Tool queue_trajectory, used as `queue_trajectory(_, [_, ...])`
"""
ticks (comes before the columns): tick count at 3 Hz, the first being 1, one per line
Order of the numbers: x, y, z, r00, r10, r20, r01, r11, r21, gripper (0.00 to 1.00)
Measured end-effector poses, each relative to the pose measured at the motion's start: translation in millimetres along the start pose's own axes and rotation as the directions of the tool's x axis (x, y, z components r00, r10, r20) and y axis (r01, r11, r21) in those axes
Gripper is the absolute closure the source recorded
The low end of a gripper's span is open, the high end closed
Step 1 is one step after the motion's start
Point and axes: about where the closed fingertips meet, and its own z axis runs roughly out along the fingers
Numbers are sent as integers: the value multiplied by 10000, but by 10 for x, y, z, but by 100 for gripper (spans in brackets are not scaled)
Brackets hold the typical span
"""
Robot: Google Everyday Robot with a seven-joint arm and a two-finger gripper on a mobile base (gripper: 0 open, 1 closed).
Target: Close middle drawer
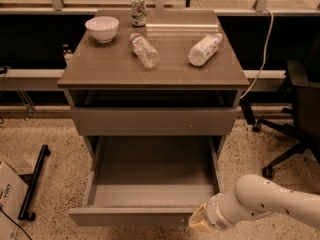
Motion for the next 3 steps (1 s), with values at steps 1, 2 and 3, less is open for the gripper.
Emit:
queue_trajectory(1, [109,-159,316,9998,179,-10,-179,9996,-210,100])
queue_trajectory(2, [166,-334,537,9993,377,87,-374,9986,-365,100])
queue_trajectory(3, [166,-334,537,9992,378,87,-375,9986,-365,100])
